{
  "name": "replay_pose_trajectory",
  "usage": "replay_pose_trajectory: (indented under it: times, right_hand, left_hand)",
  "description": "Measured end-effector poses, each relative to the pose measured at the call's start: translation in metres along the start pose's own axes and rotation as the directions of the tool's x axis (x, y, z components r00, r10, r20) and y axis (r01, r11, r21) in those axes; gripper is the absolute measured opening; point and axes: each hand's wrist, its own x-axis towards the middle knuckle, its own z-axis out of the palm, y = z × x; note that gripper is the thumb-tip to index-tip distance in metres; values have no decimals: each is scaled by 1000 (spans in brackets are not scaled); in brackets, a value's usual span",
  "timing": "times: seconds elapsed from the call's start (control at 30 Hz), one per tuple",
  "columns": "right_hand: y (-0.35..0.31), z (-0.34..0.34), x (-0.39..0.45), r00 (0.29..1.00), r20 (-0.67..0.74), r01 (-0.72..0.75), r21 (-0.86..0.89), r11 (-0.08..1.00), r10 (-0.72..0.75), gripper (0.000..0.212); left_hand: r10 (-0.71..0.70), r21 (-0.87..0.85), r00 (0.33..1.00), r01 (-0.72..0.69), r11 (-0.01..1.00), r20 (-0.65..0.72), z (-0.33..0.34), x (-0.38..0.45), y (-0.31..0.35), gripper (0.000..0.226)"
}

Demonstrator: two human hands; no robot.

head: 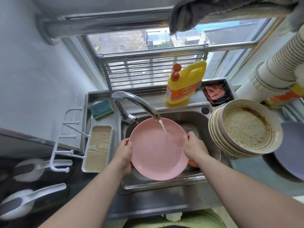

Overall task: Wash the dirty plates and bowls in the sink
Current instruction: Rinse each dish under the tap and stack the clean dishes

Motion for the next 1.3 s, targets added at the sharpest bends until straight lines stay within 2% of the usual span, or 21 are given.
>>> replay_pose_trajectory:
  times: [0.13, 0.27, 0.37, 0.43, 0.5, 0.57, 0.73, 0.8, 0.87, 0.97, 1.07, 1.1, 1.2, 1.3]
  right_hand:
    - [2, -22, 1, 994, -77, 68, -35, 997, -71, 33]
    - [1, -50, 4, 986, -114, 114, -77, 991, -122, 37]
    - [-1, -70, 2, 979, -117, 156, -95, 983, -167, 36]
    - [-2, -79, 0, 971, -125, 189, -104, 976, -201, 33]
    - [-2, -84, -2, 965, -133, 215, -95, 972, -226, 30]
    - [0, -84, -2, 959, -148, 233, -70, 970, -242, 30]
    - [1, -65, -3, 911, -307, 295, 24, 955, -274, 34]
    - [2, -51, 2, 892, -371, 293, 44, 955, -257, 36]
    - [1, -36, 10, 904, -373, 257, 86, 963, -208, 35]
    - [-6, -14, 20, 952, -292, 154, 193, 969, -93, 29]
    - [-22, 9, 26, 983, -184, 81, 364, 928, -14, 24]
    - [-28, 16, 27, 989, -147, 62, 418, 906, 0, 25]
    - [-43, 37, 29, 999, 32, -31, 561, 827, 16, 27]
    - [-42, 58, 31, 971, 237, -142, 547, 825, 11, 27]
  left_hand:
    - [-155, -175, 986, 164, 971, 66, 17, 3, -16, 25]
    - [-209, -184, 958, 245, 952, 194, 42, -1, -21, 27]
    - [-255, -228, 942, 302, 925, 217, 61, -3, -22, 33]
    - [-288, -257, 933, 339, 905, 217, 72, -1, -22, 46]
    - [-312, -289, 923, 369, 883, 225, 78, 4, -23, 72]
    - [-289, -308, 926, 356, 882, 243, 80, 7, -20, 85]
    - [-114, -327, 971, 179, 928, 209, 68, 17, -5, 84]
    - [-31, -310, 979, 94, 946, 203, 60, 17, 4, 81]
    - [72, -295, 979, -12, 956, 192, 50, 17, 15, 75]
    - [280, -169, 948, -255, 952, 149, 37, 10, 31, 59]
    - [466, -9, 885, -466, 885, 27, 26, -9, 44, 40]
    - [519, 7, 854, -519, 855, 26, 22, -17, 48, 34]
    - [573, 31, 805, -583, 812, 152, 5, -29, 58, 35]
    - [516, 28, 828, -534, 845, 219, -6, -33, 66, 41]
